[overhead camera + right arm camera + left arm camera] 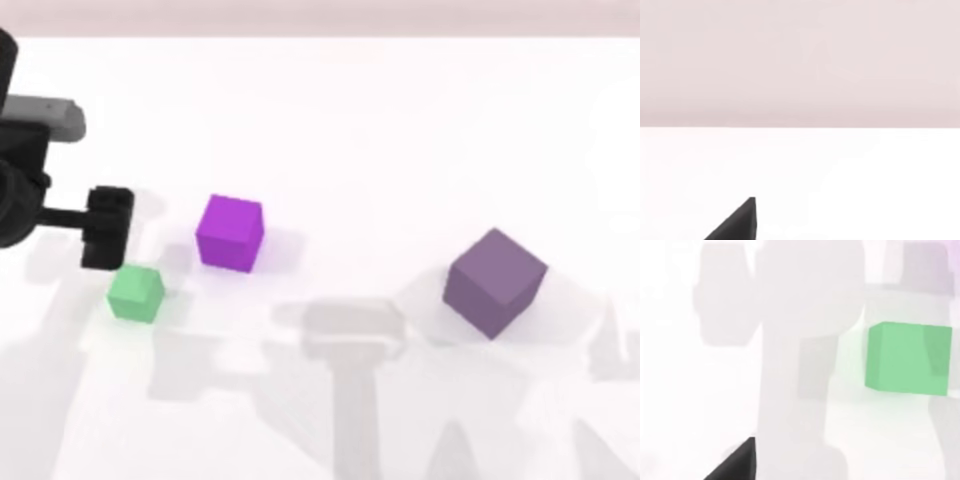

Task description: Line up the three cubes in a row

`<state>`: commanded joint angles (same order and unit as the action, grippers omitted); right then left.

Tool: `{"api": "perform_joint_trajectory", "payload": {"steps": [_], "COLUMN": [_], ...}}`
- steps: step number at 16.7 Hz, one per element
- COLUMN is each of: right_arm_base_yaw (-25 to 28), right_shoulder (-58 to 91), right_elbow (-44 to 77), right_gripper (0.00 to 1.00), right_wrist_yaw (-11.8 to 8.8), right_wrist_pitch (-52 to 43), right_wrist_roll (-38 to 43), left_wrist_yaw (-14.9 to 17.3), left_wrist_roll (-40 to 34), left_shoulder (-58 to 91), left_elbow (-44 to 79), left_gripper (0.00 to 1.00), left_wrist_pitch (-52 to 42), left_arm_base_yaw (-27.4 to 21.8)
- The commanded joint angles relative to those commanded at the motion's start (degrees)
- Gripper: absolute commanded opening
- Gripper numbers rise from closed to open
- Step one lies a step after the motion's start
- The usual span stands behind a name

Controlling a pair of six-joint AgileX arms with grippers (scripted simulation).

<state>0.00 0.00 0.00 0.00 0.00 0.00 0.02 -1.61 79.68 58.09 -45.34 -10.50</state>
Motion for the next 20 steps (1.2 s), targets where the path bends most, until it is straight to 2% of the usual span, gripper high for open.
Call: {"api": "perform_joint_trajectory", "payload": {"steps": [5, 9, 16, 20], "right_arm_base_yaw": [0.00, 0.00, 0.00, 0.00], "right_shoulder": [0.00, 0.00, 0.00, 0.00], "right_elbow": [0.00, 0.00, 0.00, 0.00], "right_gripper": [1.00, 1.00, 1.00, 1.00], "right_wrist_yaw": [0.00, 0.00, 0.00, 0.00], "right_wrist_pitch": [0.00, 0.00, 0.00, 0.00], "right_wrist_roll": [0.00, 0.00, 0.00, 0.00], "left_wrist_yaw": [0.06, 0.04, 0.03, 0.05], "left_wrist_roll": [-0.47, -0.67, -0.65, -0.49], "left_shoulder": [20.60, 28.75, 29.59, 32.28], "left_elbow": [15.56, 22.39, 22.82, 18.92], "left_gripper": [1.00, 1.00, 1.00, 1.00], "left_wrist_pitch": [-11.46, -16.04, -16.22, -9.70], "left_arm_base_yaw": [-2.74, -3.87, -3.71, -3.84]}}
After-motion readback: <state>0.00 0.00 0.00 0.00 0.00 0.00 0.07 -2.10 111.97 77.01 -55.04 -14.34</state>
